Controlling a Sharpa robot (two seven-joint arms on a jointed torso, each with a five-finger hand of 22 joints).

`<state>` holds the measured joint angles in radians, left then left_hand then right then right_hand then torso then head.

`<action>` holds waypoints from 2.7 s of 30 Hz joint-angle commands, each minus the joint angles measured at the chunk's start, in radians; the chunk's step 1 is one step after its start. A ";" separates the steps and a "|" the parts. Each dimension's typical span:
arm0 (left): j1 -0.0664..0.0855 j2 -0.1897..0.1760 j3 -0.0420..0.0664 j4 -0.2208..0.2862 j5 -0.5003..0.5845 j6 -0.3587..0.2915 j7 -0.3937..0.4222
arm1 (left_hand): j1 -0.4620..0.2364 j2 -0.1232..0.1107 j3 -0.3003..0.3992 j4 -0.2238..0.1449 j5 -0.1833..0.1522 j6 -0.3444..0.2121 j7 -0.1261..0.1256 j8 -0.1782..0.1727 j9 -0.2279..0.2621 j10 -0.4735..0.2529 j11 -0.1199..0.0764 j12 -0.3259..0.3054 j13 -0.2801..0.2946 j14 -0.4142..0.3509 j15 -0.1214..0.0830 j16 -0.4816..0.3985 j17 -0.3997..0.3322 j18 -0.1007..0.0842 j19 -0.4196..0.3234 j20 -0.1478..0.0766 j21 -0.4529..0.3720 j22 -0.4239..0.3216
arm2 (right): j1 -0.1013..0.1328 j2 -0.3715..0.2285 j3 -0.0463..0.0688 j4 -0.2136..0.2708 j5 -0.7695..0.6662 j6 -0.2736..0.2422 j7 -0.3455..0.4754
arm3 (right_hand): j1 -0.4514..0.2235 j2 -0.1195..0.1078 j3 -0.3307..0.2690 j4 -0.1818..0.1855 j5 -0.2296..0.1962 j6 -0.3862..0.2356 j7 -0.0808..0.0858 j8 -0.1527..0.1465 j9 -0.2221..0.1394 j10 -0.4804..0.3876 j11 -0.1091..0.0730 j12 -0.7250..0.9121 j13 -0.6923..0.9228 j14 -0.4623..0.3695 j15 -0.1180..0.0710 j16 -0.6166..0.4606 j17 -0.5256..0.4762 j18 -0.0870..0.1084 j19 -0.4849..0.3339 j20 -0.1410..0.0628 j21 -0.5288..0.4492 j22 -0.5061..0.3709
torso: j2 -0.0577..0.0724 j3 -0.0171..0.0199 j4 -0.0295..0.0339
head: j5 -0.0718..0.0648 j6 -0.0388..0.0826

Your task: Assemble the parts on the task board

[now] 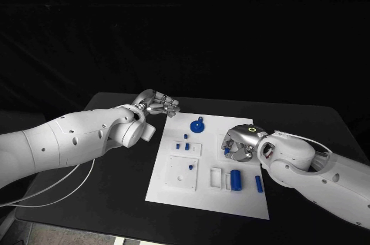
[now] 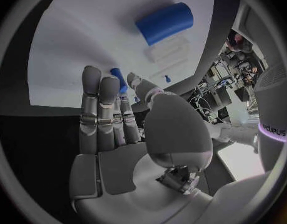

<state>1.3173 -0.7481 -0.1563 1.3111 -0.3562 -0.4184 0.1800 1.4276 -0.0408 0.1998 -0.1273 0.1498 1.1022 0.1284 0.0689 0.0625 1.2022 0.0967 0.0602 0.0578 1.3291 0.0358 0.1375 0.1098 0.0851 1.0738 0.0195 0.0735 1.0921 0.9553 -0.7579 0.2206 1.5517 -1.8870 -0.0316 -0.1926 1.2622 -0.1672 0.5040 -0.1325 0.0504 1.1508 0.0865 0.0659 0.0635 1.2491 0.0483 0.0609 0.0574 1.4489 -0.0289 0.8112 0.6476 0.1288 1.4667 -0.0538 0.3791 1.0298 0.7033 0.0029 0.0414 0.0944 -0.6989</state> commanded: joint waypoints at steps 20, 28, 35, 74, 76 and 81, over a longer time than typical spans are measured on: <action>0.002 0.000 0.001 0.000 0.005 0.013 0.003 | 0.005 0.008 -0.001 -0.003 0.006 -0.004 0.002 -0.005 0.002 -0.009 0.000 0.001 0.000 0.004 0.004 -0.003 0.001 -0.008 0.000 0.000 -0.004 0.005 | -0.005 0.002 -0.005 0.021 -0.081 -0.120 -0.039 | 0.037 0.061 0.121 -0.059 -0.003 0.127 -0.012 -0.001 0.006 0.143 -0.035 -0.001 0.004 -0.003 -0.036 0.010 0.014 -0.024 0.029 -0.036 0.092 0.075 | 0.000 0.0005 -0.0005 | 0.010 -0.002; 0.002 0.001 0.001 -0.004 0.005 0.013 0.004 | 0.005 0.008 -0.001 -0.003 0.006 -0.004 0.002 -0.005 0.002 -0.009 0.000 0.001 0.000 0.004 0.004 -0.003 0.001 -0.008 0.000 0.000 -0.004 0.005 | -0.006 -0.004 0.003 0.055 -0.085 -0.205 -0.027 | 0.043 0.063 0.111 -0.054 -0.003 0.131 -0.013 -0.001 0.006 0.147 -0.037 -0.001 0.004 -0.001 -0.038 0.009 0.016 -0.025 0.030 -0.038 0.100 0.094 | -0.001 -0.0002 0.0000 | 0.021 -0.001; 0.002 0.005 0.001 -0.005 0.005 0.013 0.005 | 0.006 0.009 0.000 -0.004 0.007 -0.004 0.002 -0.005 0.002 -0.009 0.000 0.000 0.000 0.004 0.004 -0.003 0.001 -0.008 0.000 -0.001 -0.004 0.008 | -0.007 0.004 0.016 0.088 -0.042 -0.251 -0.005 | 0.045 0.060 0.115 -0.052 -0.002 0.132 -0.013 -0.002 0.006 0.148 -0.037 -0.001 0.004 -0.001 -0.040 0.010 0.018 -0.024 0.031 -0.040 0.098 0.102 | 0.000 -0.0005 0.0007 | 0.030 -0.001; 0.001 0.023 0.001 -0.004 0.006 0.017 0.004 | 0.004 0.010 0.002 -0.005 0.008 -0.004 0.003 -0.005 0.002 -0.008 0.000 0.001 0.000 0.004 0.004 -0.003 0.001 -0.008 -0.001 -0.001 -0.004 0.015 | -0.095 0.199 -0.085 0.075 -0.057 -0.227 0.079 | 0.041 0.064 0.122 -0.066 -0.002 0.127 -0.012 -0.002 0.006 0.142 -0.035 -0.001 0.004 -0.001 -0.044 0.003 0.016 -0.019 0.034 -0.044 0.075 0.111 | 0.000 0.0003 -0.0008 | 0.089 -0.020; 0.001 0.023 0.001 -0.004 0.006 0.018 0.004 | 0.004 0.010 0.002 -0.005 0.008 -0.004 0.003 -0.005 0.002 -0.008 0.000 0.001 0.000 0.004 0.004 -0.003 0.001 -0.008 -0.001 -0.001 -0.004 0.015 | -0.095 0.200 -0.090 0.072 -0.059 -0.221 0.077 | 0.040 0.064 0.122 -0.068 -0.002 0.127 -0.012 -0.002 0.006 0.142 -0.035 -0.001 0.004 -0.002 -0.044 0.003 0.017 -0.019 0.034 -0.044 0.075 0.113 | 0.000 0.0005 -0.0006 | 0.089 -0.020; 0.001 0.023 0.001 -0.004 0.006 0.019 0.004 | 0.004 0.010 0.002 -0.005 0.008 -0.004 0.003 -0.005 0.002 -0.008 0.000 0.001 0.000 0.004 0.004 -0.003 0.001 -0.008 -0.001 -0.001 -0.004 0.015 | -0.095 0.202 -0.100 0.064 -0.069 -0.210 0.074 | 0.040 0.064 0.122 -0.068 -0.002 0.127 -0.012 -0.002 0.006 0.142 -0.035 -0.001 0.004 -0.002 -0.044 0.003 0.017 -0.019 0.034 -0.044 0.075 0.113 | 0.000 0.0007 -0.0001 | 0.089 -0.022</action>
<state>1.3172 -0.7268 -0.1564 1.3048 -0.3560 -0.4128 0.1782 1.4316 -0.0368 0.1998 -0.1273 0.1537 1.1022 0.1284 0.0689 0.0625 1.2022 0.0967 0.0601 0.0578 1.3291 0.0358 0.1375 0.1099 0.0851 1.0738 0.0196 0.0735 1.1064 0.8611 -0.5588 0.1214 1.6172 -1.9273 -0.2666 -0.1237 1.3047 -0.1120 0.6225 -0.2018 0.0462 1.2746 0.0766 0.0606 0.0682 1.3488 0.0519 0.0568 0.0598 1.4486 -0.0668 0.8198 0.6645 0.0921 1.4669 -0.0927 0.4586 1.1424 0.7033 0.0035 0.0409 0.1830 -0.7199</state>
